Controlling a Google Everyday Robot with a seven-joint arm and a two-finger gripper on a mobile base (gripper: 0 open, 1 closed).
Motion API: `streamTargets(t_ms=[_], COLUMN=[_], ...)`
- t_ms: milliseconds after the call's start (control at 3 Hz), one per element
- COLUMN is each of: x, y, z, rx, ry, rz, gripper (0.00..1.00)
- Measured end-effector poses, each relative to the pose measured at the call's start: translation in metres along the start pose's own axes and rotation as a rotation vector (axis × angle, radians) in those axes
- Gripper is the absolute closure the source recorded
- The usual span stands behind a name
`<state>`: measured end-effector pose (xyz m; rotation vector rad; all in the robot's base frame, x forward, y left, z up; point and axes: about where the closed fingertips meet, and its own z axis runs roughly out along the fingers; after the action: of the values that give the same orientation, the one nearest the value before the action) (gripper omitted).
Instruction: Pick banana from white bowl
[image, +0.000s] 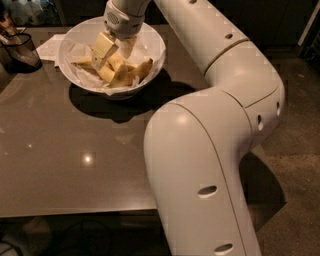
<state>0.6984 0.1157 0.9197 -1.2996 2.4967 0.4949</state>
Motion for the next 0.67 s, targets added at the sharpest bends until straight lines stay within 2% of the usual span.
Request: streamTargets(t_ms=[667], x=[0.0064], y=[-0.0085], z=[0.01], rx=[-0.022], ry=[0.005], rz=[0.043], gripper=[0.29])
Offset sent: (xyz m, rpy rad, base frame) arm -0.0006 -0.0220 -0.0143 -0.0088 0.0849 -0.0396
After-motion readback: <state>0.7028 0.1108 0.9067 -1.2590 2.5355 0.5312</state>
